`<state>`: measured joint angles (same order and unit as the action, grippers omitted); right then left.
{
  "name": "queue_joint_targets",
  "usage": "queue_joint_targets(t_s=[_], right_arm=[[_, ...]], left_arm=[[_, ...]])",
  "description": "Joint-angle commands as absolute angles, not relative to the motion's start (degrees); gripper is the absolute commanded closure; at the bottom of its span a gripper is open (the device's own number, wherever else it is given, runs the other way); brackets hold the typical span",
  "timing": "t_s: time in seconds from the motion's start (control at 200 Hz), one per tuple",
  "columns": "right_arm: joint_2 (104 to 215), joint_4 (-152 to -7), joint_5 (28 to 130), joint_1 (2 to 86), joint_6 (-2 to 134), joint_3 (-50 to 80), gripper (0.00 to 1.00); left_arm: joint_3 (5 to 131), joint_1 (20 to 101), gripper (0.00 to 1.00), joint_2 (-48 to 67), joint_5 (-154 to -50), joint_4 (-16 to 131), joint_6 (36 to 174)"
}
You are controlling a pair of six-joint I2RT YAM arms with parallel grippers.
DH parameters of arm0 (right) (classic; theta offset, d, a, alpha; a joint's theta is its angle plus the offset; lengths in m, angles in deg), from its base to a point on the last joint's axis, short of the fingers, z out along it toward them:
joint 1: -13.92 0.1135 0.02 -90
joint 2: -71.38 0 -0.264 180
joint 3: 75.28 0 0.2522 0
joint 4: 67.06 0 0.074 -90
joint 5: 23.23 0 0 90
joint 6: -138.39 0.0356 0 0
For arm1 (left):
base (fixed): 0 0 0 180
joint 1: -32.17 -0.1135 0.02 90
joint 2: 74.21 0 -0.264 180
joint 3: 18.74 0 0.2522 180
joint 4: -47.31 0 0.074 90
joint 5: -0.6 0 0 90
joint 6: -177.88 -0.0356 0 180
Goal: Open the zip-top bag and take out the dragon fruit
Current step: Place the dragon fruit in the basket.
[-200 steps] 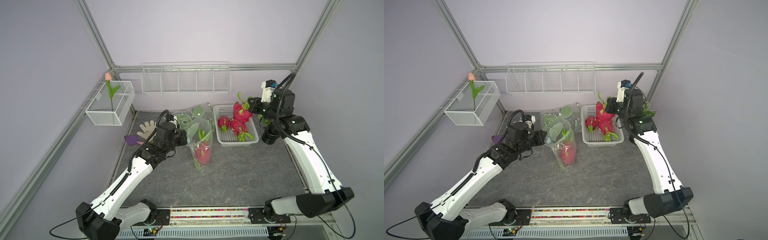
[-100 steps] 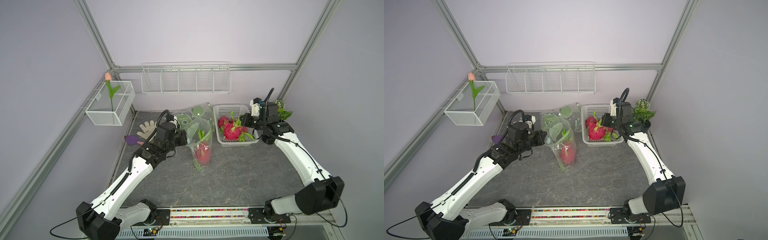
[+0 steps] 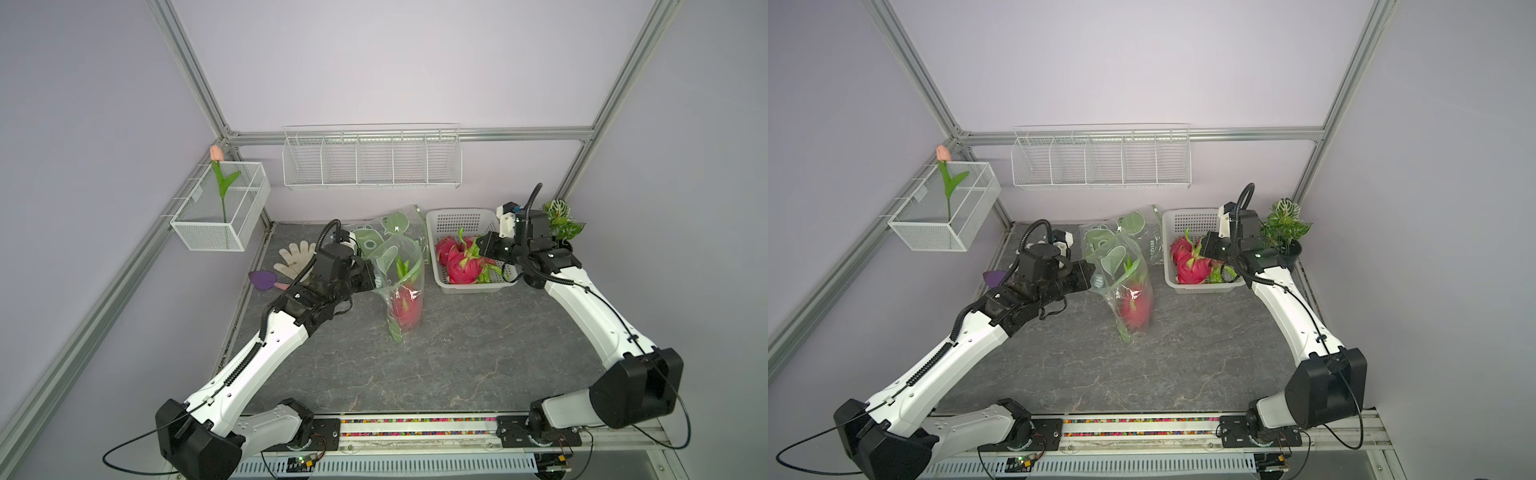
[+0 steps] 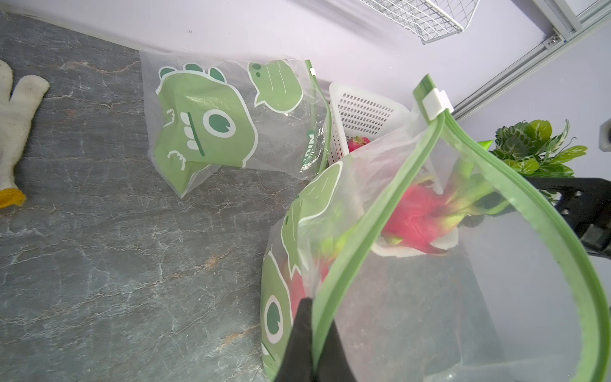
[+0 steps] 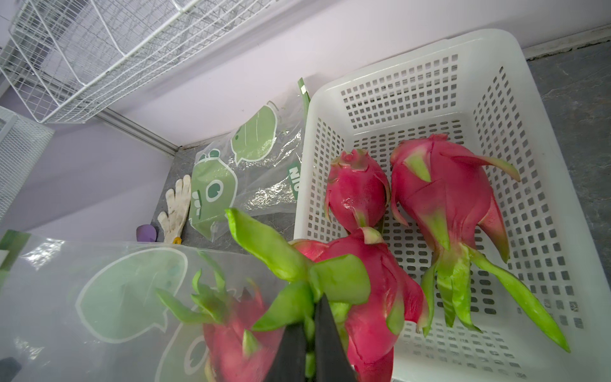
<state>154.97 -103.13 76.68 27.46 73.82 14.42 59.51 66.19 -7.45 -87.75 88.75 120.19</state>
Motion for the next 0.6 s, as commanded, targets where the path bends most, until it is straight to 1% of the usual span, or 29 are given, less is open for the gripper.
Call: queue_joint_targets(t_s=[0.0, 0.595], right_arm=[[157.12, -100.22, 77.36, 27.19, 72.55, 14.0, 0.93], [167.01, -98.05, 72.12, 26.84, 69.2, 18.58, 0.93]], left_arm=[[59.98, 65.88, 0.98, -7.16, -87.67, 88.4, 119.25], [59.54, 65.83, 0.98, -7.68, -88.04, 88.49, 119.61]])
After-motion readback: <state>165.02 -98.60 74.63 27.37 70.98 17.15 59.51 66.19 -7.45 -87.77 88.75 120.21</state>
